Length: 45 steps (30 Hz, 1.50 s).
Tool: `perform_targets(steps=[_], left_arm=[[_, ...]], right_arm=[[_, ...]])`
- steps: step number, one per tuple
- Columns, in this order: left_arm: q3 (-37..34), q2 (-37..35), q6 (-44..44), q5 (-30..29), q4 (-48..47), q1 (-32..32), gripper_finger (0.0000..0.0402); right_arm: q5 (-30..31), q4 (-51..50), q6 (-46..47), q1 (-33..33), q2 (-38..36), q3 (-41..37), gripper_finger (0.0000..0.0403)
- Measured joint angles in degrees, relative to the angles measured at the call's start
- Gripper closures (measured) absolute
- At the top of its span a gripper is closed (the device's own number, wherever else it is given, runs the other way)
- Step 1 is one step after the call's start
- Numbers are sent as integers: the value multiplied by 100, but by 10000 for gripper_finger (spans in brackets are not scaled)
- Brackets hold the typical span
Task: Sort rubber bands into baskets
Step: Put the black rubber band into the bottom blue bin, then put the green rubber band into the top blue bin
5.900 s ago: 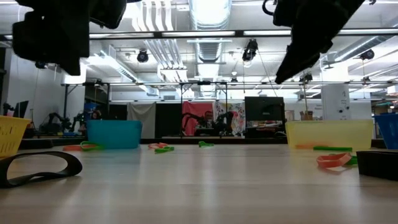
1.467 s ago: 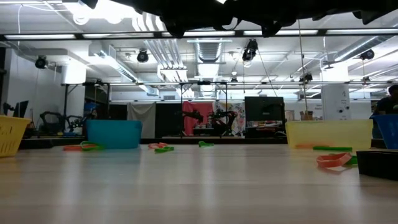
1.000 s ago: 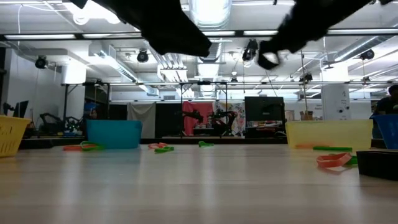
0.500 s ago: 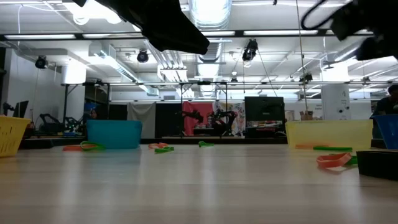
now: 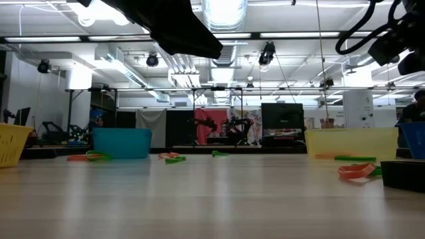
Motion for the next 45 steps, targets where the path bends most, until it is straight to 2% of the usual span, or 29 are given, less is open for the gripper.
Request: perform_targets(steps=[6,11,14,17,23,27,30,35,41,45], left_arm=[[0,0,0,0,-4,0,229],[0,0,-9,0,-35,0,229],[0,0,-73,0,-97,0,229],[0,0,-335,-4,-237,4,229],[2,-84,-1089,-13,-1087,8,229],[2,-86,-1473,-13,-1770,22,229],[2,-85,-1505,-11,-2330,22,229],[-123,-5,-1260,-22,-2979,123,229],[-805,6,-1988,166,-1653,672,241],[-1307,11,-1986,170,-564,851,248]], right_arm=[[0,2,1,0,0,0,254],[3,36,-24,-2,0,0,214],[408,527,-245,2,-8,36,200],[1559,2150,-837,55,-85,-27,192],[3526,6088,-3301,62,-65,-582,188],[4021,8031,-4862,14,-50,-1026,188],[4097,9044,-5370,-84,-65,-1220,188],[4110,8980,-5359,-189,-71,-1307,188],[4107,8487,-5051,-219,-76,-1329,188],[4103,8493,-5067,-219,-77,-1328,188]])
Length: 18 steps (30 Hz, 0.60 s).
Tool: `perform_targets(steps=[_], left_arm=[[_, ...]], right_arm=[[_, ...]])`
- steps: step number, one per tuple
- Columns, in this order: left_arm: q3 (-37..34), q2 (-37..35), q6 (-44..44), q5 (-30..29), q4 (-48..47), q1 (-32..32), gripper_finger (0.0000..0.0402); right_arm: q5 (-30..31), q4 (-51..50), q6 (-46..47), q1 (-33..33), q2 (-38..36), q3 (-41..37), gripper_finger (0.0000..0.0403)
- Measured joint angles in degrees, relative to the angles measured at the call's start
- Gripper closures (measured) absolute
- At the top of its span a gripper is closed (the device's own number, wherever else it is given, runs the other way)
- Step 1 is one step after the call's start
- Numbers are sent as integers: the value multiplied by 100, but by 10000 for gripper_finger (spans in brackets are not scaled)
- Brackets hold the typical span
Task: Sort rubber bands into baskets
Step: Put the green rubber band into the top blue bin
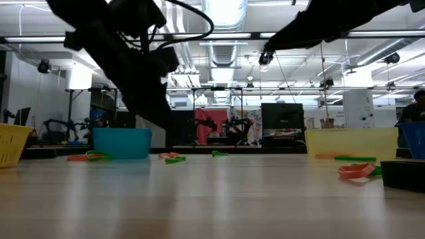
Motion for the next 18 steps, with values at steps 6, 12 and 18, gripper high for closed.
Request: perform_targets(steps=[6,12,18], left_arm=[[-370,0,259,-424,484,57,251],[-755,0,263,-423,1396,53,251],[-1054,-1,-79,-449,1712,53,251]], right_arm=[[1,20,101,0,-12,-1,188],[-1,30,215,0,-12,2,188],[-1,29,297,0,-12,2,188]])
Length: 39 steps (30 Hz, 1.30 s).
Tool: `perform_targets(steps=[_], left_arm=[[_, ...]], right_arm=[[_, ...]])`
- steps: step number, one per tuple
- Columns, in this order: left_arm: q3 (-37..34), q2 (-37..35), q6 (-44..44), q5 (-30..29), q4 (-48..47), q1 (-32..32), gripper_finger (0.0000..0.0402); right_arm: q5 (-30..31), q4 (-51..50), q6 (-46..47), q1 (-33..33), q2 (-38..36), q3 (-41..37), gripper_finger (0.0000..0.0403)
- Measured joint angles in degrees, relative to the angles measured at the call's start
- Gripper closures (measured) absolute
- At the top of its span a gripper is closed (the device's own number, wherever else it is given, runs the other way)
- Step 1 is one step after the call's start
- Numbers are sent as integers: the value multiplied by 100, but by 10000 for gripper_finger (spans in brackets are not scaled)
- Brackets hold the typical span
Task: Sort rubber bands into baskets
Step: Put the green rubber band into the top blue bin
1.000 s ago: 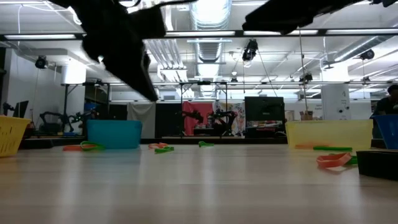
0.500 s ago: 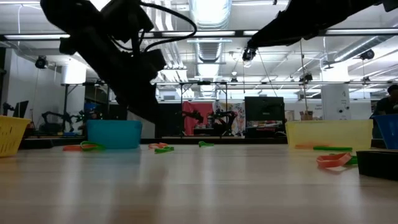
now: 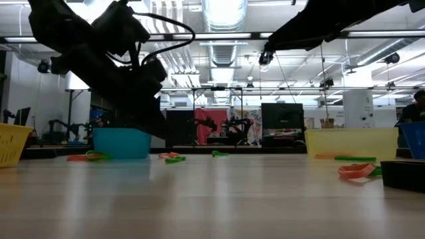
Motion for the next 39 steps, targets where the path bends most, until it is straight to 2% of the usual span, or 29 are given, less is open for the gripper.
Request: perform_targets(steps=[15,18,21,24,26,32,39], left_arm=[[330,1097,-214,-226,105,4,253],[339,1188,-353,-254,138,2,270],[339,1218,-425,-239,146,2,312],[339,1222,-420,-227,130,4,371],[339,1225,-410,-223,120,4,393],[319,1010,-205,-149,102,-15,400],[307,77,318,-127,-174,-39,401]], right_arm=[[-1,2,46,0,0,-2,186],[0,2,46,0,0,0,186],[-1,7,46,0,0,-1,186],[0,6,46,0,0,0,186],[0,7,46,0,0,0,186],[-2,4,57,0,0,0,186],[-2,4,63,0,0,-2,186]])
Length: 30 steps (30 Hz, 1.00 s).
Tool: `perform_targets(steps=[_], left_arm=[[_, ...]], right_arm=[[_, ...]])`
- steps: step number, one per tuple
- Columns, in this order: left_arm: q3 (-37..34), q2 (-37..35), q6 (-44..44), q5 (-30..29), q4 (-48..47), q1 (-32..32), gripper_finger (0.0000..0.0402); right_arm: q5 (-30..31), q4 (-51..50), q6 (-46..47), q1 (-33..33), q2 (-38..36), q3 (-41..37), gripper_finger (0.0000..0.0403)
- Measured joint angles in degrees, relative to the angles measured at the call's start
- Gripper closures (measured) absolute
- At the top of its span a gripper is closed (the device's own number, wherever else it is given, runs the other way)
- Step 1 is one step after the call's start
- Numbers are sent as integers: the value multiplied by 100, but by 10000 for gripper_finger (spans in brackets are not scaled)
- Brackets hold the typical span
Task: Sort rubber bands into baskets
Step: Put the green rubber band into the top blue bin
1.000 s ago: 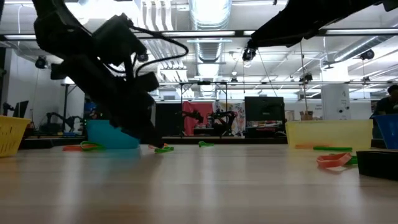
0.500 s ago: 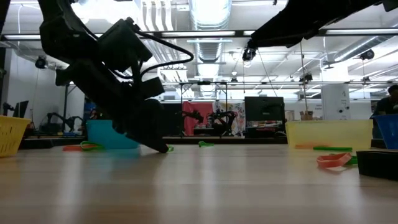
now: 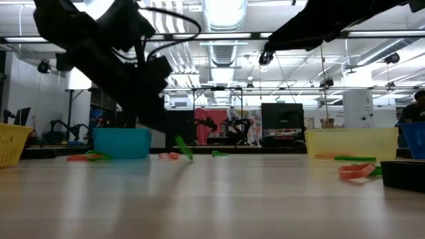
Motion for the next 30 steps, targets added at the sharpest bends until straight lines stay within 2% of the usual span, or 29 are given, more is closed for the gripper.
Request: perform_targets(steps=[5,9,12,14,18,20,23,26,30], left_arm=[[12,-591,305,-7,-184,-4,401],[237,-1103,654,-172,-936,24,401],[685,-1495,761,-673,-2172,94,401],[1017,-1675,658,-1118,-3346,144,401],[1658,-1851,10,-2114,-5776,377,401],[1890,-1869,-286,-2251,-6771,619,402],[2024,-1929,-324,-2253,-7485,1082,402],[1972,-2000,333,-2146,-7442,1613,402],[1958,-2025,1486,-1241,-6965,2464,402]], right_arm=[[0,-2,-1,0,-1,-9,186],[0,-1,-3,0,0,-11,186],[0,0,-6,0,0,-11,186],[0,2,-4,0,-2,-11,186],[0,3,-4,0,-2,-13,186],[0,1,-6,0,-2,-13,186],[0,1,-1,2,-2,-14,186],[0,1,-1,0,-2,-17,186],[0,1,-1,0,-2,-17,186]])
